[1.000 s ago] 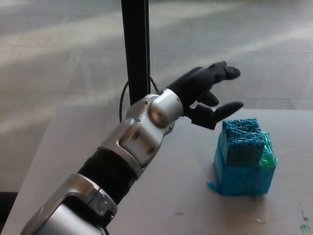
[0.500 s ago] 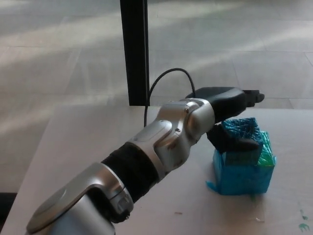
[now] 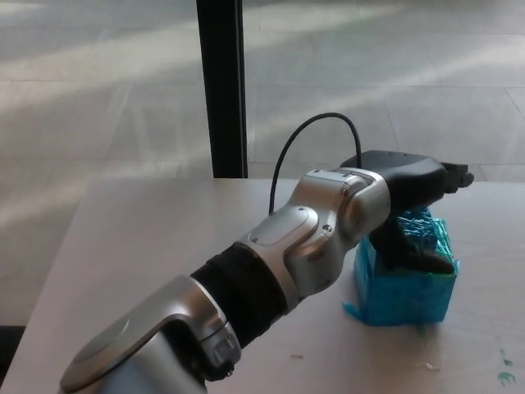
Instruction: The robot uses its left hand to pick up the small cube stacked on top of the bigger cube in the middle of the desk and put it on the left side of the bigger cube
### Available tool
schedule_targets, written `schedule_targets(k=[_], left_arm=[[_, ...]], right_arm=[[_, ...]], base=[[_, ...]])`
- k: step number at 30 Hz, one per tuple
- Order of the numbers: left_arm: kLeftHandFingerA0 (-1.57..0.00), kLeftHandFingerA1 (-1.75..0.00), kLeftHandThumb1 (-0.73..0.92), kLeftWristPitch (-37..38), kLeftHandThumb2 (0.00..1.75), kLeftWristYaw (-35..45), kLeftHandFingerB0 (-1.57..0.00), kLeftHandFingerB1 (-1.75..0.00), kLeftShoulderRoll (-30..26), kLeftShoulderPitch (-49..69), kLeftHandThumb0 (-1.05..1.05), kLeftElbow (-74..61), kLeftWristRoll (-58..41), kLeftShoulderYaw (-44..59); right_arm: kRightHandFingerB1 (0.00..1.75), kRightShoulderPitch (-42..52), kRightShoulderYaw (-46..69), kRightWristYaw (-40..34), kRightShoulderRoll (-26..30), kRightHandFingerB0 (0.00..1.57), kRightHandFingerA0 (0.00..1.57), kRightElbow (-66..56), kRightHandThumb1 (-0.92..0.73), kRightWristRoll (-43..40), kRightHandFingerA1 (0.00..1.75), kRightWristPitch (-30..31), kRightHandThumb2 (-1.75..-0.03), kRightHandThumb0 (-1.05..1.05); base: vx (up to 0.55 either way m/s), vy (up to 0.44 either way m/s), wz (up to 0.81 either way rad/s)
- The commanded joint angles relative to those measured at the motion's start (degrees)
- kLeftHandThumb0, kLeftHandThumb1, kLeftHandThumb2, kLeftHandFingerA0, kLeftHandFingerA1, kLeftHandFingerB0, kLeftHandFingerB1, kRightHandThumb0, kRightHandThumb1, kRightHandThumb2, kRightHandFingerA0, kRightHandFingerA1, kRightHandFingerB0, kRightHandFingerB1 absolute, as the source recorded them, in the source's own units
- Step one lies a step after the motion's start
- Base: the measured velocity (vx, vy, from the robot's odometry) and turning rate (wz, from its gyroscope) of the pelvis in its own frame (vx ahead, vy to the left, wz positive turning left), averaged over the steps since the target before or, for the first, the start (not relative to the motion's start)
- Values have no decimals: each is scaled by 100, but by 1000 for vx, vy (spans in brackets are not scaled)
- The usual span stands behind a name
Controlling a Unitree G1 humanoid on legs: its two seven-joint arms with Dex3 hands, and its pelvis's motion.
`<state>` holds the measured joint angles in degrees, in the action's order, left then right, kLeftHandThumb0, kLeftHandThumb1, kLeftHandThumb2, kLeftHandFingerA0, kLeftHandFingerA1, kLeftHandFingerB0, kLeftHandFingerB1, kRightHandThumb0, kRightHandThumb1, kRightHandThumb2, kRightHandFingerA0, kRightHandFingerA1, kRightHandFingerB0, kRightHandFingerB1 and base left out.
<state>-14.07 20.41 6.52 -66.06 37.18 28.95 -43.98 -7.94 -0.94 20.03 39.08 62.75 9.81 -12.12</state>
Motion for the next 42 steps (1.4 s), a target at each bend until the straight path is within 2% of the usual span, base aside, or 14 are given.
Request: schedule_targets(k=[1,2,3,5,7,9,10,13,14,17,19,29,30,42], left_arm=[[-11,-64,46,-186,93,515,-2,-22,-57,65,-97,199,351,-222],[-11,-65,59,-269,62,668,0,-32,-67,31,-103,261,391,-284],[0,-52,47,-322,99,771,-7,-15,-84,20,-84,317,438,-326],[-3,-42,45,-383,96,977,0,-16,-181,-7,-88,418,602,-490],[0,-46,56,-420,59,1070,0,-34,-246,-24,-92,445,736,-625],[0,-47,47,-444,55,1077,-7,-31,-331,16,-72,370,851,-713],[-1,-49,36,-474,79,1084,-6,-34,-361,18,-66,357,932,-777],[-45,-77,31,-239,86,1111,0,-47,-486,-76,-32,343,1266,-1123],[-57,-135,51,-282,59,1002,-14,-35,-444,-62,-26,410,1273,-1127],[-70,-152,73,-204,66,138,-43,-42,-482,338,-28,113,1187,-762],[-72,-162,71,100,61,-396,-68,-98,-540,520,-25,25,1319,-717],[-78,-106,77,869,68,-946,-72,-76,-521,741,-29,56,1240,-403],[-79,-123,71,867,69,-921,-76,-83,-466,757,-27,108,1193,-334],[-83,-122,65,1311,77,-1211,-78,-93,-617,700,-23,303,1260,-116]], right_arm=[[70,-154,-12,2,172,77,89,49,-31,51,94,12,-89,-49],[70,-141,37,26,177,77,89,59,-33,-9,92,-71,-89,-53],[76,-141,24,9,196,74,90,55,-29,14,93,-98,-97,-56],[71,-207,58,101,176,77,90,137,-31,-39,95,-50,-92,-52],[76,-262,138,77,129,76,90,191,-26,-121,94,128,-96,-51],[77,-267,97,57,140,76,89,195,-27,-57,94,46,-98,-49],[69,-263,76,48,145,80,90,170,-28,-27,93,32,-97,-45],[72,-295,83,69,137,78,94,205,-24,-23,95,64,-102,-40],[77,-309,85,92,142,75,91,214,-23,-27,95,60,-101,-39],[76,-335,85,73,145,78,93,245,-19,-13,95,60,-101,-34],[67,-334,84,73,139,83,97,242,-14,-13,98,89,-108,-27],[69,-306,119,-46,121,88,88,169,-4,-22,95,9,-134,-19],[68,-311,145,-30,111,89,89,178,0,-48,96,46,-139,-15],[68,-286,158,-69,104,90,92,213,-15,-16,97,-56,-122,-31]], base=[[0,0,0],[0,0,0],[0,0,0],[0,0,0],[0,0,0],[0,0,0],[0,0,0],[0,0,0],[0,0,0],[0,0,0],[0,0,0],[0,0,0],[0,0,0],[0,0,0]])
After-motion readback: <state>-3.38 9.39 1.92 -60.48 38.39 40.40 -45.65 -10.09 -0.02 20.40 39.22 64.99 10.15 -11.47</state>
